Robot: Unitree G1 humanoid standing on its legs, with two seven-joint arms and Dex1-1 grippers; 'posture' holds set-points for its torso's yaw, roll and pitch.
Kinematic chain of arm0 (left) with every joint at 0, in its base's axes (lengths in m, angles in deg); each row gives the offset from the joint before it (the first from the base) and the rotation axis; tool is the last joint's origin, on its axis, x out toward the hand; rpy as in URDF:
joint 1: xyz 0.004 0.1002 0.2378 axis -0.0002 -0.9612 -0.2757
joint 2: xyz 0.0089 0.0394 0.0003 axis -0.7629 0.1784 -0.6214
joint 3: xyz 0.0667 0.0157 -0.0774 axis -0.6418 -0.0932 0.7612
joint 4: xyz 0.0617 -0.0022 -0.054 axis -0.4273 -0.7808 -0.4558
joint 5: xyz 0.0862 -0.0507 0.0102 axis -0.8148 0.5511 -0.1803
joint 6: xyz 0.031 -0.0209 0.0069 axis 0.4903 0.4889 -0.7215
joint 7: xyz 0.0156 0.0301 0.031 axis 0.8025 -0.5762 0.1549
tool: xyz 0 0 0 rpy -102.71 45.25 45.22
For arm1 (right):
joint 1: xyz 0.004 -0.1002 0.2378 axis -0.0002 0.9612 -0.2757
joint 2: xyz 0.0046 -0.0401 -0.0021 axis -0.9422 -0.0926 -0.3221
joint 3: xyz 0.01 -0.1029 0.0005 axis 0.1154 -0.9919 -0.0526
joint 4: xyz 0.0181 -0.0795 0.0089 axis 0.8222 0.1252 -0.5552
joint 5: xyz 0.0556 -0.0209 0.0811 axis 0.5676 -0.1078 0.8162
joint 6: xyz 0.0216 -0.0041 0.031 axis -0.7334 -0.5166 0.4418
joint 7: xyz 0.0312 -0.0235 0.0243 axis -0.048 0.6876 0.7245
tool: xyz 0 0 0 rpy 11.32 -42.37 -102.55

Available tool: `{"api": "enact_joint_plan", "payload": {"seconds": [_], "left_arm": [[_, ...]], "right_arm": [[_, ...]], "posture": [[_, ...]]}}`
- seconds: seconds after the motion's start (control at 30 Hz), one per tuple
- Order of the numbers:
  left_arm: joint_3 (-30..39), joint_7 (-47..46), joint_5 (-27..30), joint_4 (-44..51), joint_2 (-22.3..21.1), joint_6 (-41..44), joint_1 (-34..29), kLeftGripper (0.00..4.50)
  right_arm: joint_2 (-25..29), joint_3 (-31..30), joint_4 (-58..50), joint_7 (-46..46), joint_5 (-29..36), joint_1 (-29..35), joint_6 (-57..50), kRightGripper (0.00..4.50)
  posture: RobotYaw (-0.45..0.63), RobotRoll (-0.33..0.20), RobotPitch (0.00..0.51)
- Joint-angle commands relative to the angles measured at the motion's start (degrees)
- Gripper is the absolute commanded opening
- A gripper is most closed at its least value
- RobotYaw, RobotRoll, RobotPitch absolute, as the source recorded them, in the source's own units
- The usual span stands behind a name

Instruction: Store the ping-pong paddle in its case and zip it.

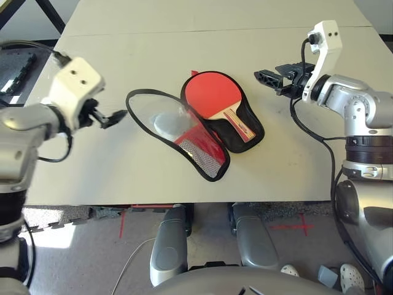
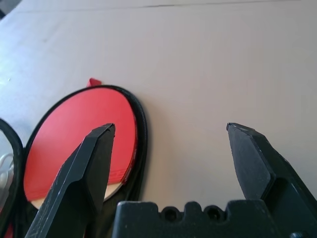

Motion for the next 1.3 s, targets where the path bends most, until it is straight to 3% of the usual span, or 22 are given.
{"api": "enact_joint_plan", "payload": {"seconds": [0.03, 0.27, 0.4, 0.77, 1.3], "left_arm": [[-3.9, -2.15, 1.23, 2.08, 5.51, 3.32, 4.85, 4.5], [-11.39, -6.54, -1.22, -2.31, 18.91, 3.09, 12.7, 4.5], [-13.1, -7.64, -1.96, -3.18, 22.2, 2.8, 13.34, 4.5], [-10.49, -5.01, -2.83, -3.82, 14.86, 0.64, 11.31, 4.5], [-10.06, -5.74, -2.17, -2.09, 14.58, 1.78, 10.09, 4.5]], "right_arm": [[0.45, 3.47, 4.99, 0.45, 1.96, -0.96, 1.23, 4.48], [2.3, 4.67, 8.21, 2.37, 3.25, -0.92, 0.56, 4.48], [3.59, 3.66, 6.82, 5.36, 4.8, 0.16, -2.83, 4.48], [7.37, -1.96, 1.15, 13.17, 9.44, 4.44, -17.34, 4.48], [2.63, -7.0, -1.39, 13.24, 11.17, 7.55, -25.31, 4.48]], "posture": [[0.03, 0.0, 0.221], [0.01, 0.0, 0.218], [0.01, 0.0, 0.219], [0.02, 0.0, 0.228], [0.03, 0.0, 0.232]]}}
